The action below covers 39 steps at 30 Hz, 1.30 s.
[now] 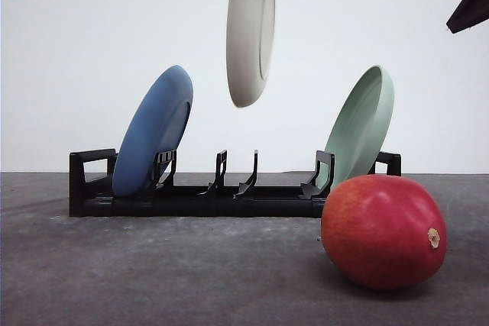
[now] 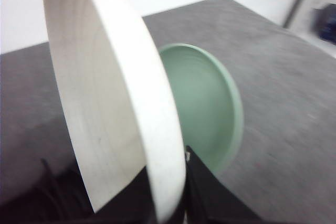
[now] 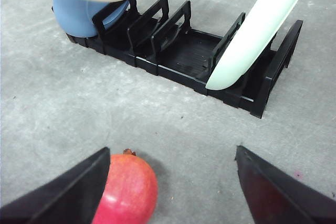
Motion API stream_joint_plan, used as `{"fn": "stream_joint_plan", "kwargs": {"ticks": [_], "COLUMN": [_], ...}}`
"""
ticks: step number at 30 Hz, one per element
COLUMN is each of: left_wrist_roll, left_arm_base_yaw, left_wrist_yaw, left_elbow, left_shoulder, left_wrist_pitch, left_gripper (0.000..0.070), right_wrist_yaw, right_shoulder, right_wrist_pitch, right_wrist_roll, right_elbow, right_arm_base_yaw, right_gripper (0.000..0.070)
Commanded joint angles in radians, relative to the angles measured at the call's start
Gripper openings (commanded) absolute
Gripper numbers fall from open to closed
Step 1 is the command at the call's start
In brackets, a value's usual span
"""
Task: Place pomegranate in white plate
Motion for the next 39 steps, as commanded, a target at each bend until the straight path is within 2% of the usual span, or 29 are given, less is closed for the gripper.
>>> {"fn": "stream_joint_plan", "kwargs": {"ticks": [1,4,7,10,20,25,27,31,35,39], "left_wrist_roll": [0.0,0.016,0.066,0.102,0.156,0.268,0.338,0.478,0.534,0.537], "left_arm_base_yaw": [-0.019,-0.034,-0.054,-0.079,-0.15,-0.202,-0.234,-0.297,-0.329,-0.356], "left_wrist_yaw": [0.026,0.043,0.042,0.041,-0.013,-0.028,-0.067,-0.219,-0.306,-0.351], "left_elbow": [0.028,0.028,0.027,0.0,-0.278,-0.432,-0.465,-0.489,-0.488,-0.488], "left_shoulder": [-0.021,-0.071,-0.116,-0.171,-0.414,-0.477,-0.472,-0.41,-0.311,-0.19], "left_wrist_pitch": [-0.037,-0.142,-0.26,-0.323,-0.255,-0.251,-0.271,-0.298,-0.295,-0.295], "left_gripper": [0.0013,0.0013,0.0013,0.0013,0.0013,0.0013,0.0013,0.0012,0.0011,0.0012], "right_wrist_yaw": [0.003,0.003,0.003,0.004,0.004,0.004,0.004,0.004,0.004,0.003], "right_shoulder": [0.004,0.004,0.004,0.004,0.004,0.004,0.004,0.004,0.004,0.004], "right_wrist_pitch": [0.011,0.011,0.011,0.011,0.011,0.011,0.011,0.011,0.011,0.011], "right_wrist_roll": [0.0,0.001,0.0,0.0,0.001,0.001,0.001,0.001,0.001,0.001], "right_elbow": [0.014,0.014,0.014,0.014,0.014,0.014,0.014,0.014,0.014,0.014], "right_arm_base_yaw": [0.004,0.004,0.004,0.004,0.004,0.004,0.004,0.004,0.004,0.004], "right_gripper": [0.0481,0.0481,0.0481,0.0481,0.0481,0.0481,0.0481,0.0481,0.0481,0.0481]}}
